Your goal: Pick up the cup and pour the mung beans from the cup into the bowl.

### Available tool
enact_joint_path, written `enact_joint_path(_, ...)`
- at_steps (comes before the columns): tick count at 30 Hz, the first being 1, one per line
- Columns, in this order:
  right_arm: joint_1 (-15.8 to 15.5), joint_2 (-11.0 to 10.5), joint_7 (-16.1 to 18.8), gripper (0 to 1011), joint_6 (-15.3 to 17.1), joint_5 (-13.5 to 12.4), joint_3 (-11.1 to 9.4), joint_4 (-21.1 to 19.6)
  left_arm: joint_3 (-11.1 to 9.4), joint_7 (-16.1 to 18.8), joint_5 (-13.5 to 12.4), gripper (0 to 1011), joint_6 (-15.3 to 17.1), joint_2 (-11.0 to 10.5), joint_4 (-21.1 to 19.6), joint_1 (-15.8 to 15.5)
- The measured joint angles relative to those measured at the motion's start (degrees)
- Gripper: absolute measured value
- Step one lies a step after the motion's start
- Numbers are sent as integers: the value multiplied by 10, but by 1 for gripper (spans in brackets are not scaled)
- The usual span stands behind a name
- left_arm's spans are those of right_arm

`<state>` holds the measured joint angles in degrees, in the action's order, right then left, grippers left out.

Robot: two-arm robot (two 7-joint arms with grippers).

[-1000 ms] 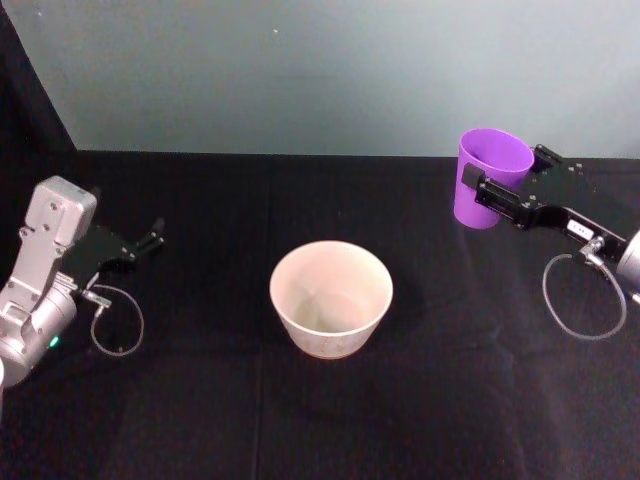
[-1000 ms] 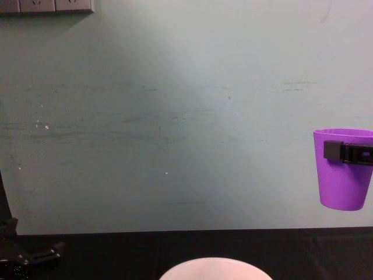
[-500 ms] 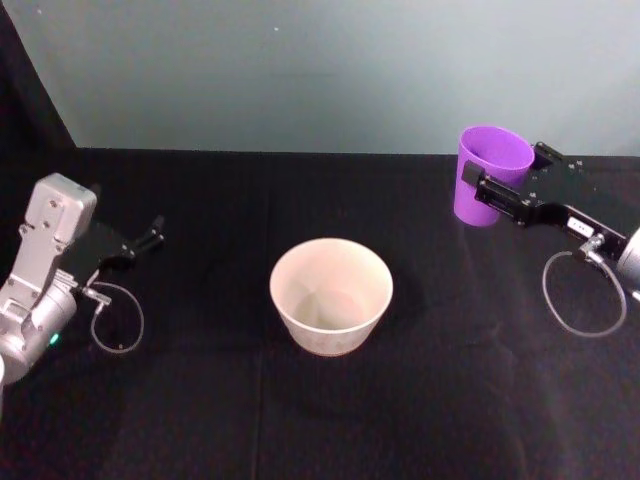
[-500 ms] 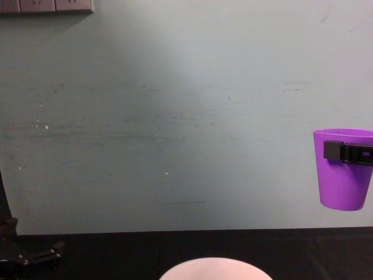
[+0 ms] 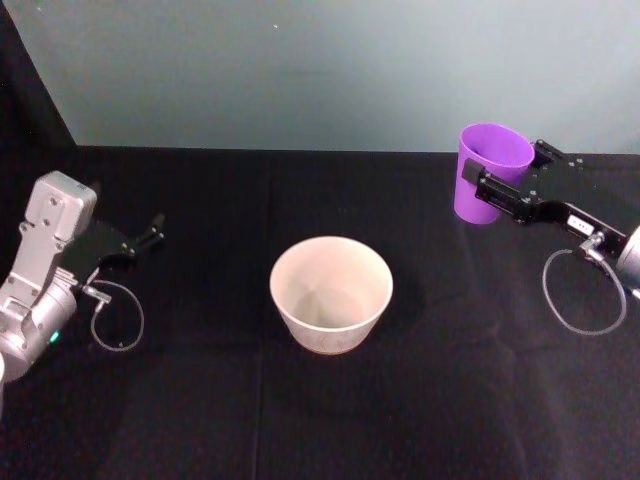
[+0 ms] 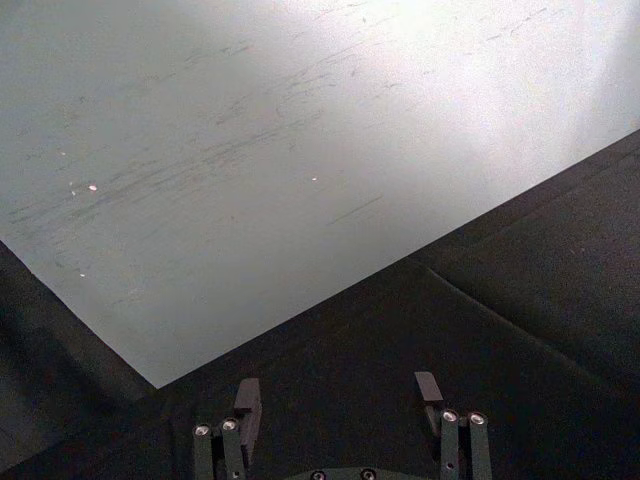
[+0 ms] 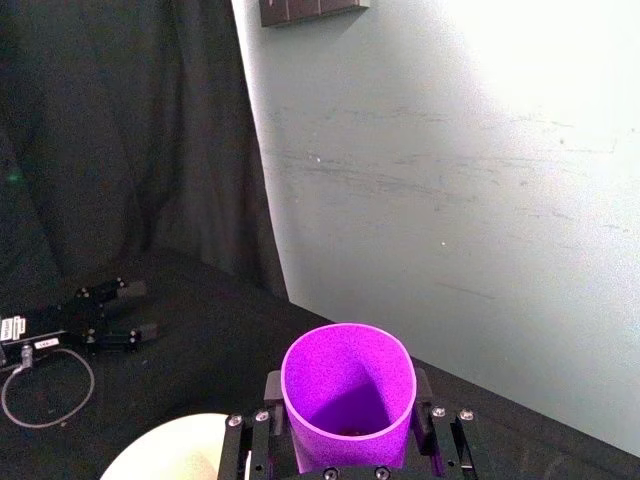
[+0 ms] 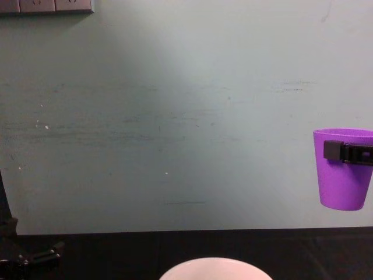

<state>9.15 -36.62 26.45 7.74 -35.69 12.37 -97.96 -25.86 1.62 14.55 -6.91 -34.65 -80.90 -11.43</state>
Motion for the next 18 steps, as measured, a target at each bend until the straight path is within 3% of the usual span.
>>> enact_joint_path(18,0,0,0,722,0,0,0,0,0,0,0,1000,0,0,0,0)
